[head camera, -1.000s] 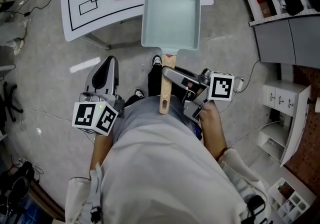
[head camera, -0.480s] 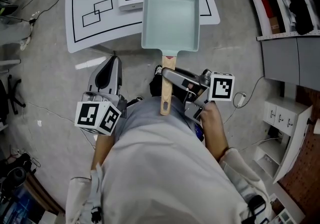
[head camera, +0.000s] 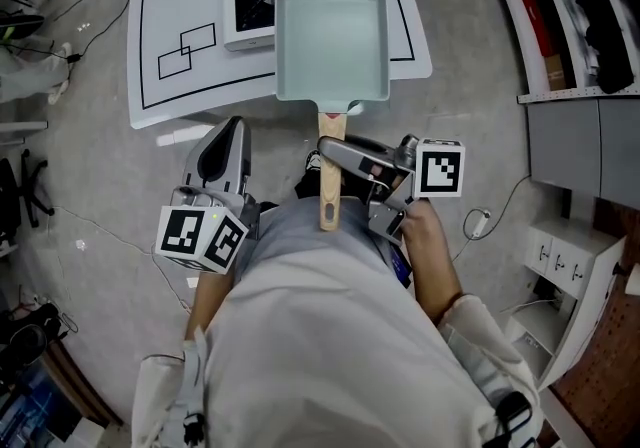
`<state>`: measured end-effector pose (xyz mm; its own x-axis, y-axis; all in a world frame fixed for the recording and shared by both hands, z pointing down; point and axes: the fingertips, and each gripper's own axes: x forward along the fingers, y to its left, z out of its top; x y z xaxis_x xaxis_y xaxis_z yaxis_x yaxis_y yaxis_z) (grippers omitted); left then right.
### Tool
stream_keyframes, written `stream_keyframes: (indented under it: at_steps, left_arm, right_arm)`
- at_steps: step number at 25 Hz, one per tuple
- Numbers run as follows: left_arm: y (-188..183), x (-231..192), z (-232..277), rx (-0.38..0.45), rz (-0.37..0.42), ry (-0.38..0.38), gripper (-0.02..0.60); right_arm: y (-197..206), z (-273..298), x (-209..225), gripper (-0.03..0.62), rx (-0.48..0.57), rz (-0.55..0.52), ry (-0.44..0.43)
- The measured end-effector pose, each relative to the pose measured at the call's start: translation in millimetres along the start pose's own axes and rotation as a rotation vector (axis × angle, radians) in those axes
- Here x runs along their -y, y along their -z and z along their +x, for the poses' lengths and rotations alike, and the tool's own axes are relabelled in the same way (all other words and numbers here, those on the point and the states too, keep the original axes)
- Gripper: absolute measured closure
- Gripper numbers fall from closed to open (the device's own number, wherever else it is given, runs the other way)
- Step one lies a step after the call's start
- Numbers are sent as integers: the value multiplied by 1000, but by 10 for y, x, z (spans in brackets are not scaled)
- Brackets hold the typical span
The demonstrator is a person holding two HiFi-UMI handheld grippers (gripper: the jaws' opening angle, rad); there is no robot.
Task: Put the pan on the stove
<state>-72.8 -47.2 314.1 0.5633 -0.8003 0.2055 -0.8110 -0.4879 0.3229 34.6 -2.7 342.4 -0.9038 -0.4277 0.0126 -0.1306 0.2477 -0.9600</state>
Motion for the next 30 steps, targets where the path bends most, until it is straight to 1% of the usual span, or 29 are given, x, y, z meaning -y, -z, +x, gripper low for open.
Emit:
stream_keyframes:
  at_steps: [5,13,20,30]
  left_arm:
    - [70,146,196,1,3,-7,575]
    - [124,260,273,3,-8,-38,574]
    - [183,224,216,-7,-15,-78,574]
    - [97,136,283,-5,-16,-78,574]
  right_arm:
    - [-179,-162,77,433,-29,-15,-3]
    - [-298,-262,122,433,-61,-19,-21]
    - [-301,-223,184,433,-100,-20,-33]
    - [-384,-19,234,433,-124,-33,-39]
